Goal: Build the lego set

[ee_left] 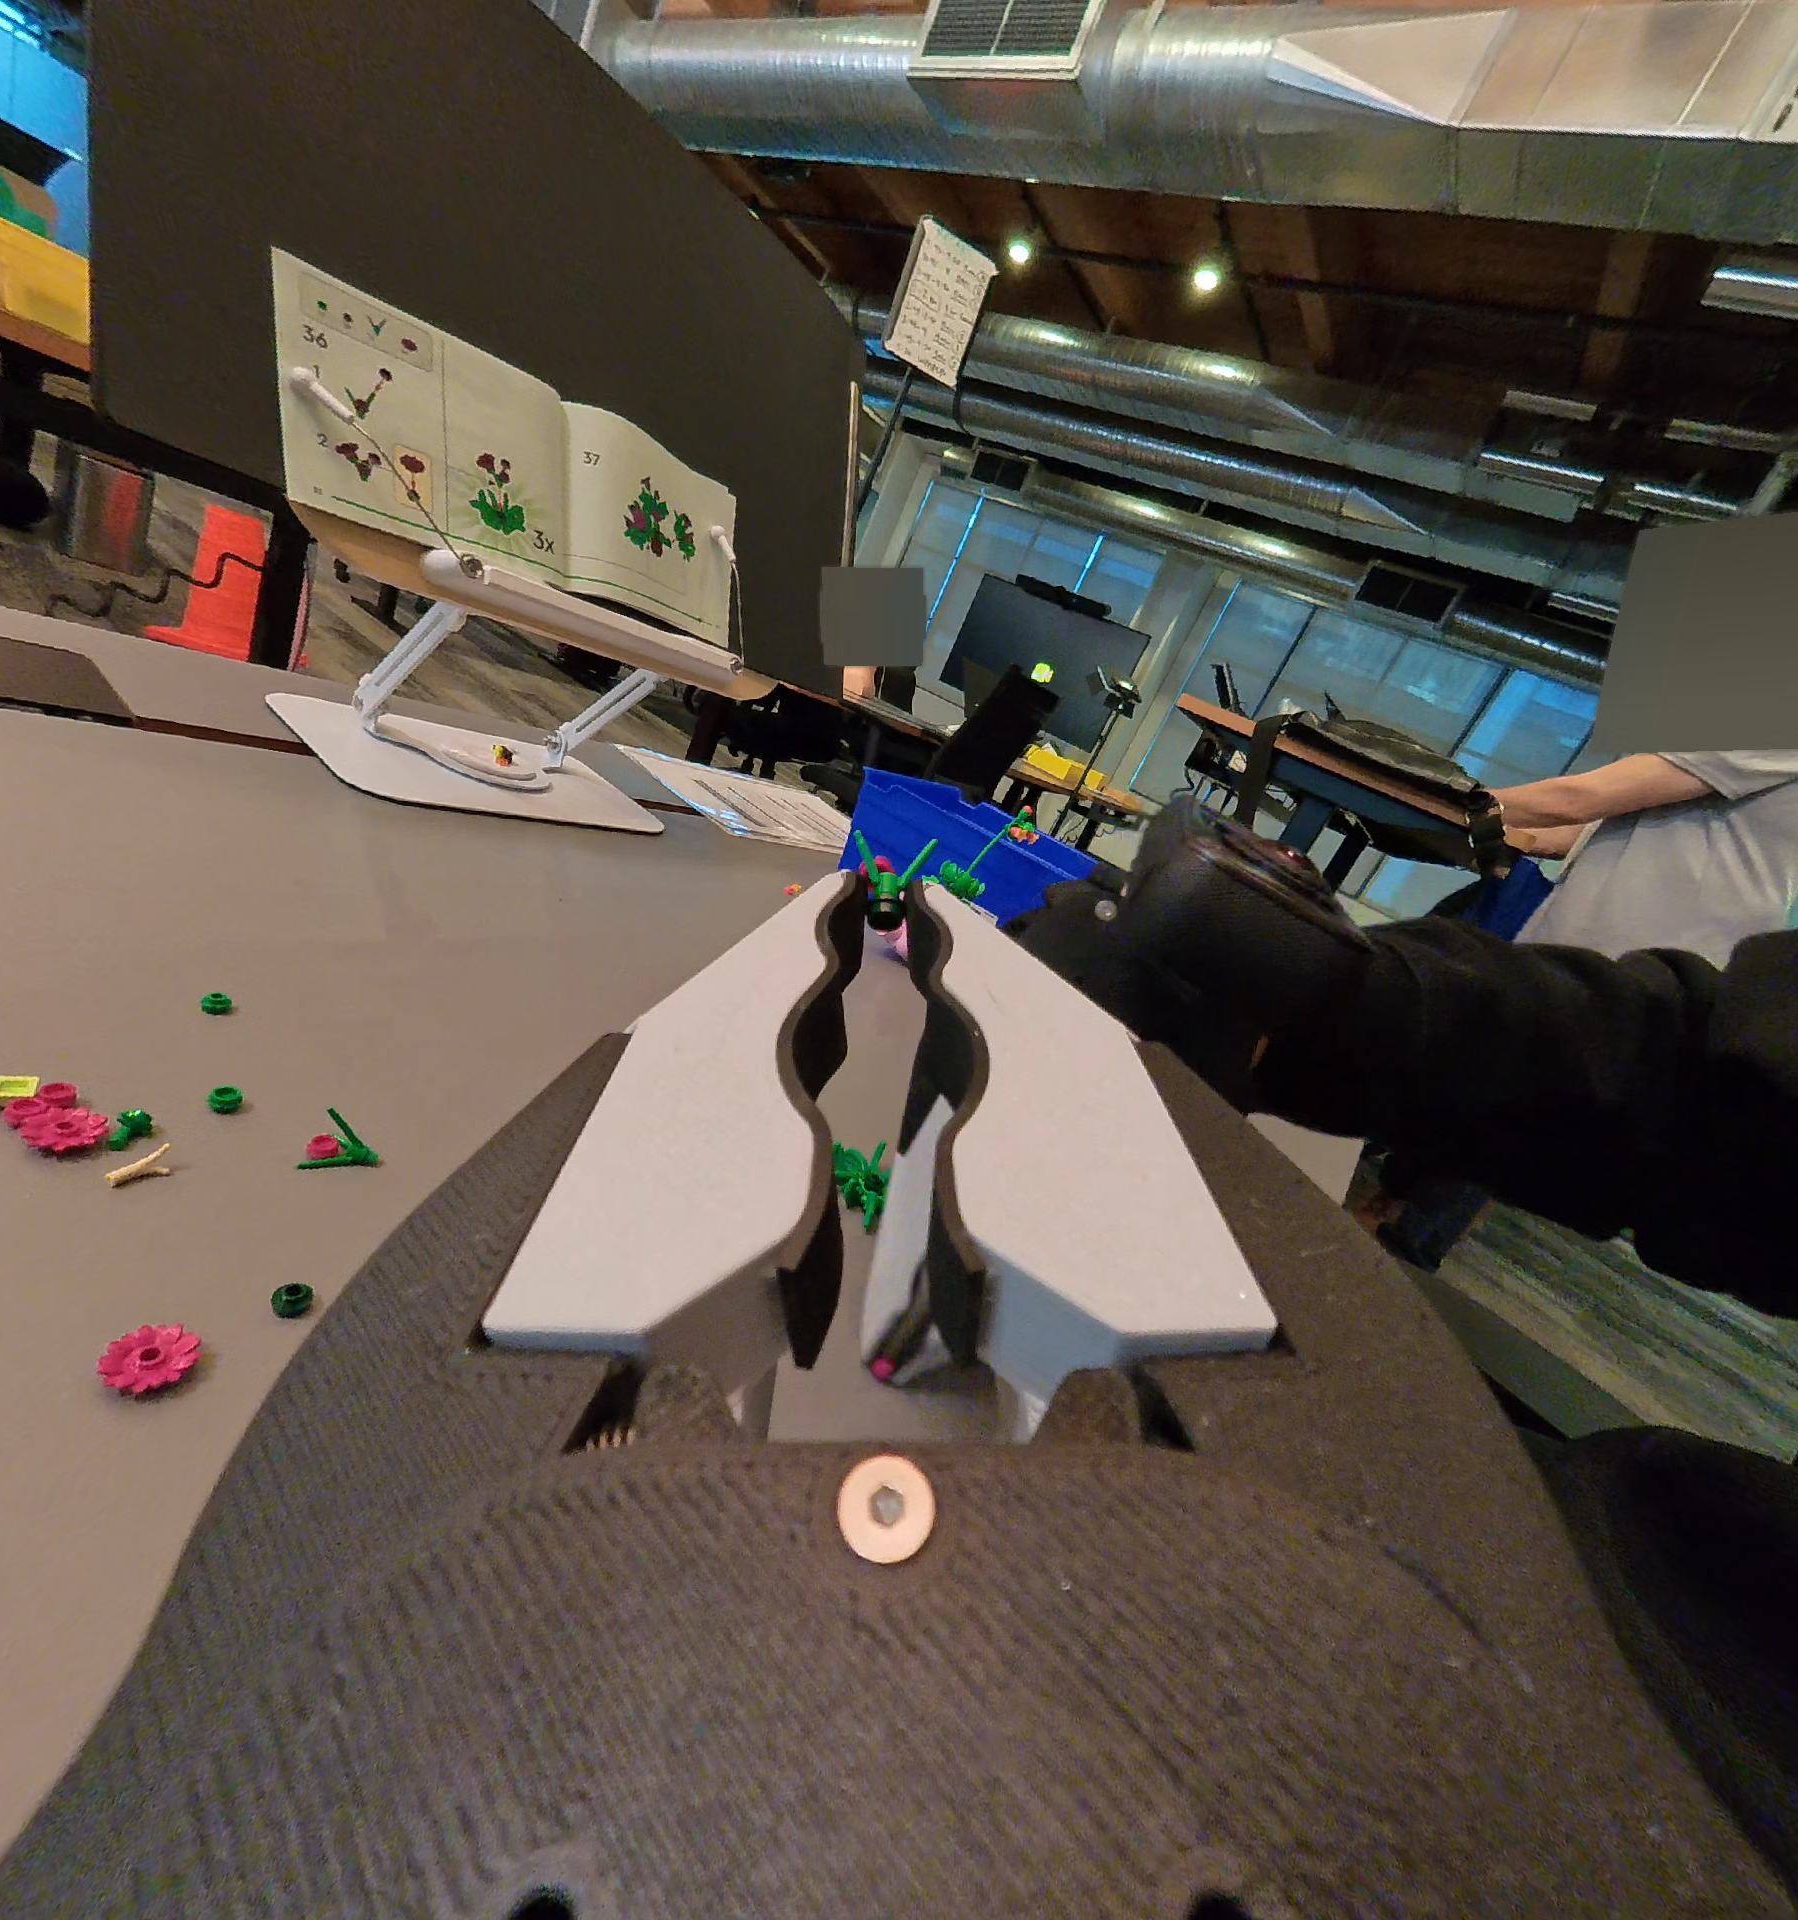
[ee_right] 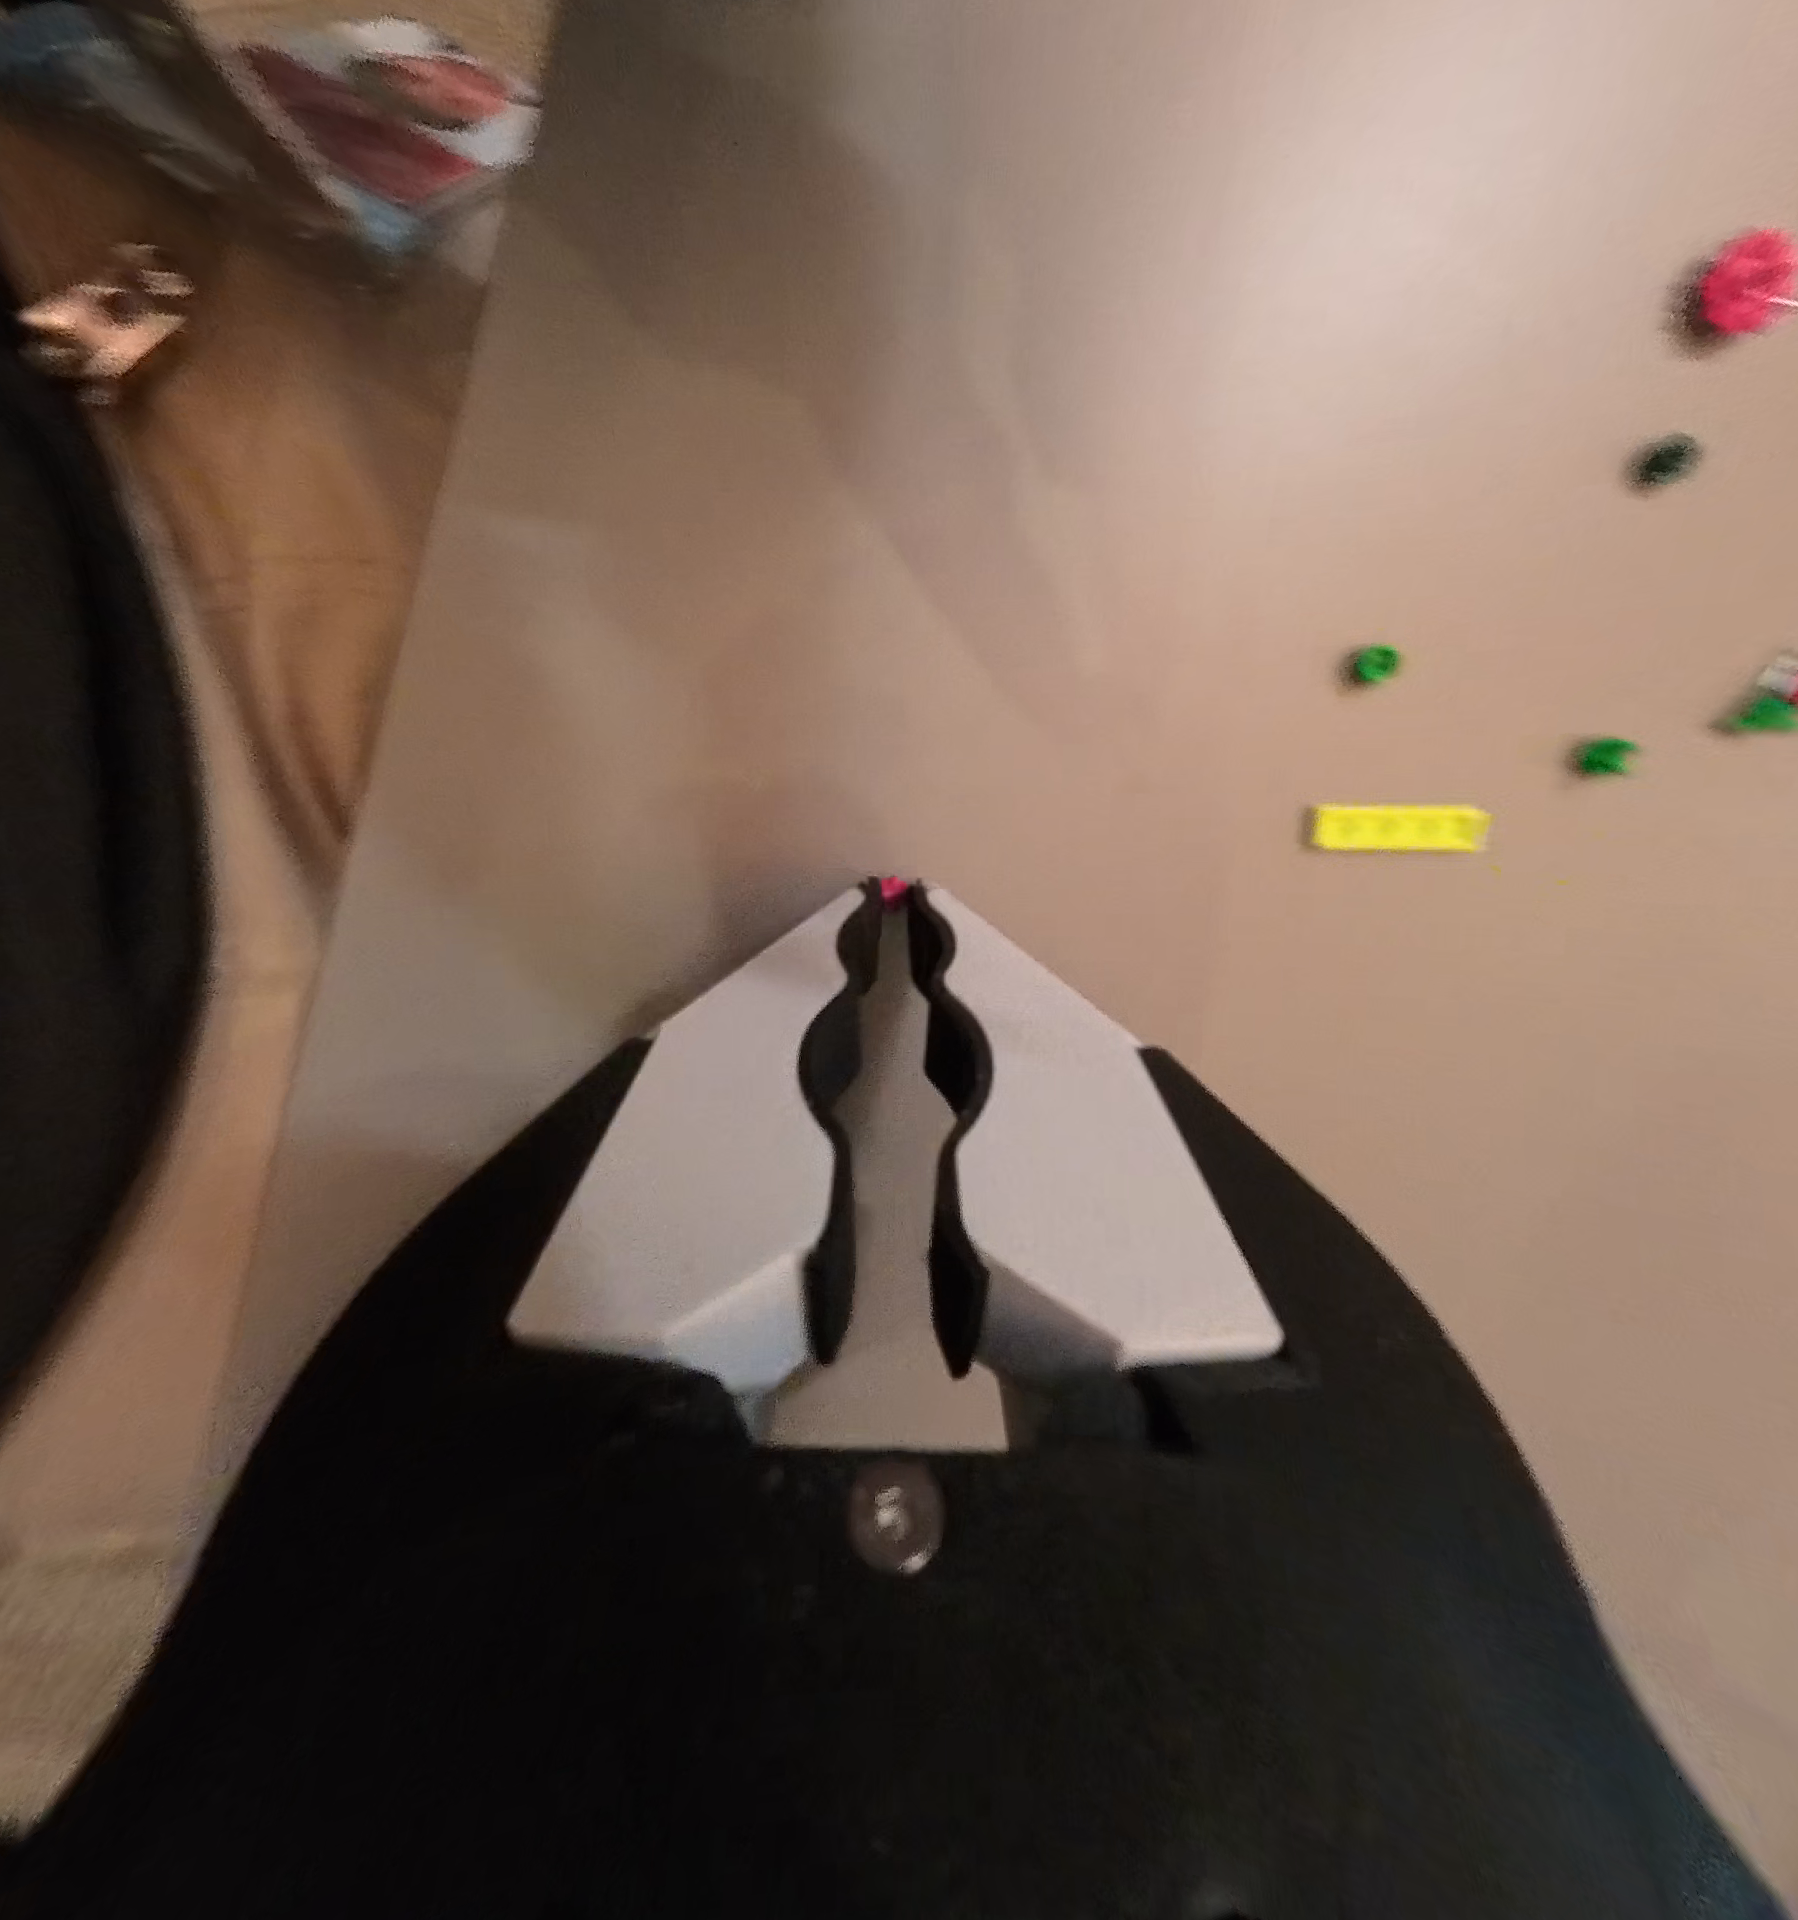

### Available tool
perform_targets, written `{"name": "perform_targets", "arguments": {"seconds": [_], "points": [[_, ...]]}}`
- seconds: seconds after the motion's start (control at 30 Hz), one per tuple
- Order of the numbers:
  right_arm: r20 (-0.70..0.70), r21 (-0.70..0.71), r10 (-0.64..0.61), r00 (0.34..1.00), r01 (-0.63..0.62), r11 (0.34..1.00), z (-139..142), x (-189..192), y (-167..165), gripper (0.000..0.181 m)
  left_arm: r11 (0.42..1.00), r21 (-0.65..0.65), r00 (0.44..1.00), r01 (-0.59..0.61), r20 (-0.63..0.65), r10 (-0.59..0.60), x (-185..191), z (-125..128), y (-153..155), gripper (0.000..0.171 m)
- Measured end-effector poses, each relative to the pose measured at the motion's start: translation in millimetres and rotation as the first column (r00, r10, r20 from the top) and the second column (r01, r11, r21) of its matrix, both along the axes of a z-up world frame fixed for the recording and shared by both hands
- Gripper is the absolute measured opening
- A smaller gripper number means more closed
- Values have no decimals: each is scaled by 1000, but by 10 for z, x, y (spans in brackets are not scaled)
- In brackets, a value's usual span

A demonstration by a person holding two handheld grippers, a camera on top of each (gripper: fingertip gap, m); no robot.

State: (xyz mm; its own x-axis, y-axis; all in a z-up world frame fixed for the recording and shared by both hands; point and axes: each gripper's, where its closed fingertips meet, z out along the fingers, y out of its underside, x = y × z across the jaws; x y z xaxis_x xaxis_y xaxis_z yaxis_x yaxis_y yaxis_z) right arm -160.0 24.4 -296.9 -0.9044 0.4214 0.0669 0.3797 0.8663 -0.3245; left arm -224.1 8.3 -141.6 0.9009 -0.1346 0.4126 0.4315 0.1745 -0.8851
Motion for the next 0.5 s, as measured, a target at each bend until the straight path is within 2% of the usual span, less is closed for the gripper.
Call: {"name": "perform_targets", "arguments": {"seconds": [0.1, 0.2, 0.3, 0.5], "points": [[-250, 160, -94, 964, 137, 978, 11, -218, 265, 3, 1000, -1, 1000, -1, 0, 1, -2, -4, 1, 5], [-413, 300, -47, 910, 184, 936, 23, -206, 360, 3, 1000, -1, 1000, -1, 3, 1, -2, -6, 4, 5], [-462, 331, -39, 886, 213, 920, 28, -110, 318, 3, 1000, -3, 1000, 2, 4, -2, 7, -9, 10, 5], [-429, 214, -185, 884, 299, 930, 31, 63, 227, 3, 1000, -11, 1000, 2, -6, -2, 25, -14, 22, 5]]}}
